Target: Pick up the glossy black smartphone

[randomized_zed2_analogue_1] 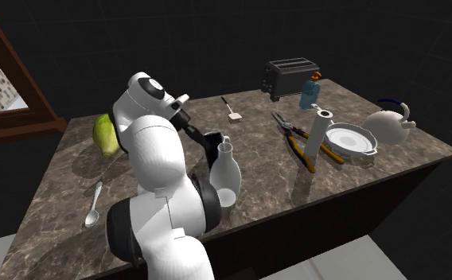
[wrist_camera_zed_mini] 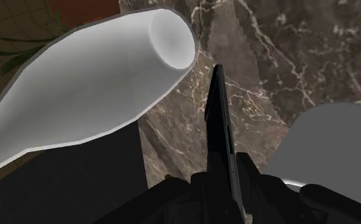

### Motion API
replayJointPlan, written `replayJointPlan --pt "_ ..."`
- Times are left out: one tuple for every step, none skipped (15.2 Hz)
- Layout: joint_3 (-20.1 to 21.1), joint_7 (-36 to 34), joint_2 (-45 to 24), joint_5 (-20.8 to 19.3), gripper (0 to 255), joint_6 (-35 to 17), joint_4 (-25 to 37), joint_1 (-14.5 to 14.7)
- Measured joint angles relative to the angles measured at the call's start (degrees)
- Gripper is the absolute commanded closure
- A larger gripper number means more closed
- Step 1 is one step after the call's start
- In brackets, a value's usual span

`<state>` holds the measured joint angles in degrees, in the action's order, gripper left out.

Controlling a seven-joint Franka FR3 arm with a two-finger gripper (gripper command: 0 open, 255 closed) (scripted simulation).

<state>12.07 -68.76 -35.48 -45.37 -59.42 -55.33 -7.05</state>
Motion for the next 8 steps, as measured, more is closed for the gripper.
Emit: replayJointPlan --pt "-0.1 0.6 -0.4 -0.3 255 0.6 1.2 0.2" --pt "-0.3 1.4 -0.9 -0.7 255 1.4 2.9 0.6" --pt "-0.5 2.2 -1.4 -1.1 255 2.2 4.4 0.9" --pt "-0.7 3.0 -2.0 -1.5 255 3.0 6.0 1.2" --pt "-0.9 3.6 -2.2 -1.8 255 3.9 7.3 1.7" --pt "-1.0 4.3 -2.6 -2.2 255 4.5 8.5 1.9" --pt "-1.5 5.7 -3.9 -3.0 255 5.6 11.5 2.5" --pt "-1.7 6.3 -4.5 -3.3 255 6.1 12.8 2.8"
